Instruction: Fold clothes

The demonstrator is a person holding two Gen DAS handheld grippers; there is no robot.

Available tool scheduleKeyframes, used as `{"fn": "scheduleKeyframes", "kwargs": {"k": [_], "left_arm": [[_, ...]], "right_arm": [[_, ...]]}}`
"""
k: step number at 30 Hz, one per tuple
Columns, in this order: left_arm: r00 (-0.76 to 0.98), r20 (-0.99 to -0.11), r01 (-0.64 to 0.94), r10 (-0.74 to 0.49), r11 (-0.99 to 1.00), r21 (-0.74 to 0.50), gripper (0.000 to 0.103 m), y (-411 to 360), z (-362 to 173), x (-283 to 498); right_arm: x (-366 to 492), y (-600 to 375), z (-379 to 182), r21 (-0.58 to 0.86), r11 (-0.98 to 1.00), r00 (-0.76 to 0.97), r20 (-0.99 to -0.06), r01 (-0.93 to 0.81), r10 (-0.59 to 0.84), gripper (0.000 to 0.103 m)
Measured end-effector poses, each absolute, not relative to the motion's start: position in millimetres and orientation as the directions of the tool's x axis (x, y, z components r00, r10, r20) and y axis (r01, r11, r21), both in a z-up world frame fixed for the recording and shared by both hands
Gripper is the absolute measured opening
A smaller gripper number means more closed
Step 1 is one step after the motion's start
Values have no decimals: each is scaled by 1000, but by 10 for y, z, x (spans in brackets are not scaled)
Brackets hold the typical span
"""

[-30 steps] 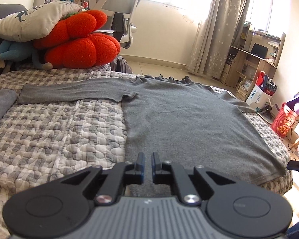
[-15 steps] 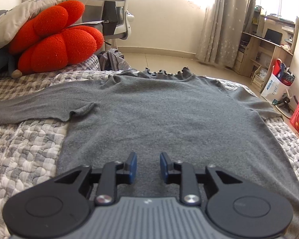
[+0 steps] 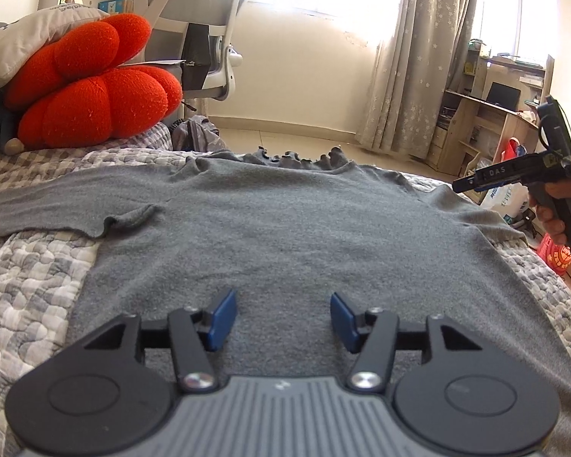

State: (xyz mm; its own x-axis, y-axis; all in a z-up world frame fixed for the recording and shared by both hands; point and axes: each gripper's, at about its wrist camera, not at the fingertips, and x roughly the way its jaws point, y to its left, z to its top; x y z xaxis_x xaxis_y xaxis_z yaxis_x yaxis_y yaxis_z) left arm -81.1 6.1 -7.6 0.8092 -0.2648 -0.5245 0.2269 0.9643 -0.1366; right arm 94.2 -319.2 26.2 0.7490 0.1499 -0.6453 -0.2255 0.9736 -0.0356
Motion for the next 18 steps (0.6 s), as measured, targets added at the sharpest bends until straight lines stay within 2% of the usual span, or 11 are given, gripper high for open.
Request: {"fn": "scheduleKeyframes", "kwargs": {"k": [4, 6, 7, 9, 10, 18], "left_arm": [[809, -518, 228, -278, 960, -159, 57, 94, -84, -817], [808, -514, 228, -287, 958, -176, 57, 116, -88, -819], [808, -513, 228, -290, 957, -182, 57, 123, -89, -819], [808, -510, 228, -296, 954, -193, 57, 135, -91, -819], [808, -510, 228, -296, 954, -193, 57, 133, -90, -821], [812, -508, 218, -287, 957, -191, 57, 115, -86, -845]], "right_arm": [[1151, -3081, 126, -101, 946, 714, -682, -309, 160, 64], [1174, -3135, 84, -69, 944, 706, -681, -323, 192, 61], [1163, -3182, 78, -38, 944, 706, -674, -327, 218, 52], [1145, -3259, 66, 12, 943, 707, -659, -331, 257, 15], [1148, -3243, 57, -6, 946, 714, -657, -324, 241, 5], [1174, -3112, -11, -149, 954, 767, -632, -261, 111, 4]]}}
